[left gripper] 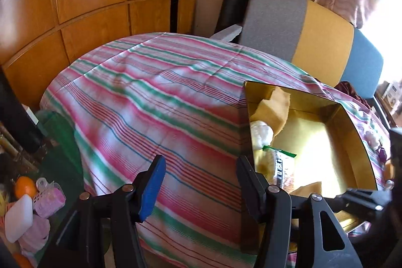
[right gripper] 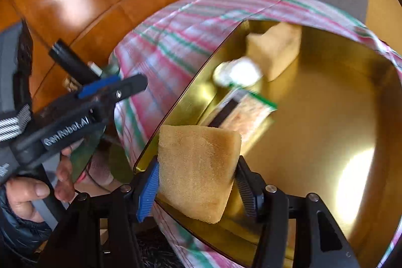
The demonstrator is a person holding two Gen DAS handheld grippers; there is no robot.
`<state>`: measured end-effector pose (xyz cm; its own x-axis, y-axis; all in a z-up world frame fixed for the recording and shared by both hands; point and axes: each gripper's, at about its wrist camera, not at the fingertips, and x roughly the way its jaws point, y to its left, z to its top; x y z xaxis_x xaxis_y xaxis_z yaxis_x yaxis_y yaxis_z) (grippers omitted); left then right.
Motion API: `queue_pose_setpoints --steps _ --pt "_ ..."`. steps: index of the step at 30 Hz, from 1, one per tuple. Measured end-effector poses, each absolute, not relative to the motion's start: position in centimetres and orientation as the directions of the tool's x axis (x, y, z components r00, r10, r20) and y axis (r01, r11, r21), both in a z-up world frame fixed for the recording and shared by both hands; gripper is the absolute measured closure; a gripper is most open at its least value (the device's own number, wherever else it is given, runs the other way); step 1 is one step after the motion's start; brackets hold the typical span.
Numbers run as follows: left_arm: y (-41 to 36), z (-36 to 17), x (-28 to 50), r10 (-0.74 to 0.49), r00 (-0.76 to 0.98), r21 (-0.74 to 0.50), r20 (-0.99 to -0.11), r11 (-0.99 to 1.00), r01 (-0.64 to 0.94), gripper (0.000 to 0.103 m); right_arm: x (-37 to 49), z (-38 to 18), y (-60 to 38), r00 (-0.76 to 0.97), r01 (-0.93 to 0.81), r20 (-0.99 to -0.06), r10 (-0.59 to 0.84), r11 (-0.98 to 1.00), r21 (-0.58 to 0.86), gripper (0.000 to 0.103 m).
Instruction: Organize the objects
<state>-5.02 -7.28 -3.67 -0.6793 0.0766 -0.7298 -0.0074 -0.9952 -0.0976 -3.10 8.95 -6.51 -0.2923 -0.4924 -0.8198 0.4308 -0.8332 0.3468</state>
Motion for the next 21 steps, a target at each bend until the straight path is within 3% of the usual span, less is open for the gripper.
queue_pose_setpoints --steps 3,9,10,12,14,21 --pt "-7.6 -3.8 -5.0 0.075 -0.680 -0.101 -0.729 -0.995 -0.002 0.041 -2.7 -6.4 9.3 -0.292 0.417 -0.811 -0.506 -0.831 0.368 0.027" --pt "-7.6 -3.8 -5.0 0.079 -0.683 -0.108 -0.726 -0.994 0.000 0.041 -1.7 -4.5 10.9 -0.361 0.400 -0.765 -0.533 -0.830 0.389 0.024" --pt "-7.5 -3.8 -5.0 0.080 -0.682 -0.107 -0.727 -0.994 -0.003 0.041 -1.8 -4.5 10.8 -0.365 0.396 -0.768 -0.527 -0.834 0.384 0.025" --pt "-7.3 -3.7 -4.9 0.082 -0.683 -0.103 -0.726 -0.995 -0.010 0.041 -2.4 -4.9 10.2 -0.364 0.394 -0.787 -0.499 -0.848 0.355 0.047" --pt "-7.2 -3.5 -4.8 0.082 -0.687 -0.100 -0.722 -0.995 -0.014 0.041 -2.7 -5.5 10.1 -0.362 0.398 -0.804 -0.473 -0.858 0.325 0.059" --pt "-6.7 -2.5 -4.4 0.074 -0.703 -0.078 -0.707 -0.997 -0.025 0.038 -2.6 -5.1 9.9 -0.370 0.429 -0.789 -0.491 -0.843 0.324 0.060"
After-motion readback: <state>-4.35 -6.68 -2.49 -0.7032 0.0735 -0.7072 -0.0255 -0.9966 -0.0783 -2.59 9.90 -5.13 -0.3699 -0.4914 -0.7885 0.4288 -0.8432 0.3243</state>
